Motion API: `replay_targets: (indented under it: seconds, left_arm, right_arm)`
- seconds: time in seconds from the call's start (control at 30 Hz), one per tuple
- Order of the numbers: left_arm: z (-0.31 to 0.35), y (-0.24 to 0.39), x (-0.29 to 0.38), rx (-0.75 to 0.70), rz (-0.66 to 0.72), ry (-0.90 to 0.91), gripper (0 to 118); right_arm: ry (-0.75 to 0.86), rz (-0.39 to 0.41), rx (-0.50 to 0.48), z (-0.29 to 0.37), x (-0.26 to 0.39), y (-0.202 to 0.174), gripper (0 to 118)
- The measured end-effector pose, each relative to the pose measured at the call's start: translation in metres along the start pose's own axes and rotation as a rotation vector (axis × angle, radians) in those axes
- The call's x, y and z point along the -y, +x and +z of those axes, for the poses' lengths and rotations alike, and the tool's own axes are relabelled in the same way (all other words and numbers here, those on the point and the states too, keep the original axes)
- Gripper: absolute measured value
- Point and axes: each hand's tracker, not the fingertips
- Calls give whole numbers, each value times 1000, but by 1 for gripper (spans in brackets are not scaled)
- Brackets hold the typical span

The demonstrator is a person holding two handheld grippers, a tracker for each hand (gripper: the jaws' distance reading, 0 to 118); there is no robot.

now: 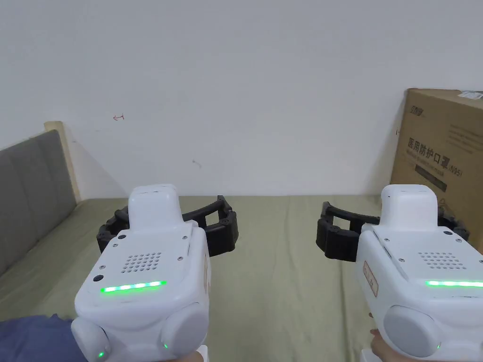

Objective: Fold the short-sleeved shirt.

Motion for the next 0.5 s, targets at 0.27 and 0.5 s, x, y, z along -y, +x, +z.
replay_targets:
  seconds: [0.27,0.5]
  left_arm:
    - [1,1,-1,10,16,-2,115]
    - [-2,-1,3,5,10,-12,115]
  right_arm:
    - [-10,-8,-3,-2,4,-1,118]
    - [-17,0,-7,-3,6,-1,118]
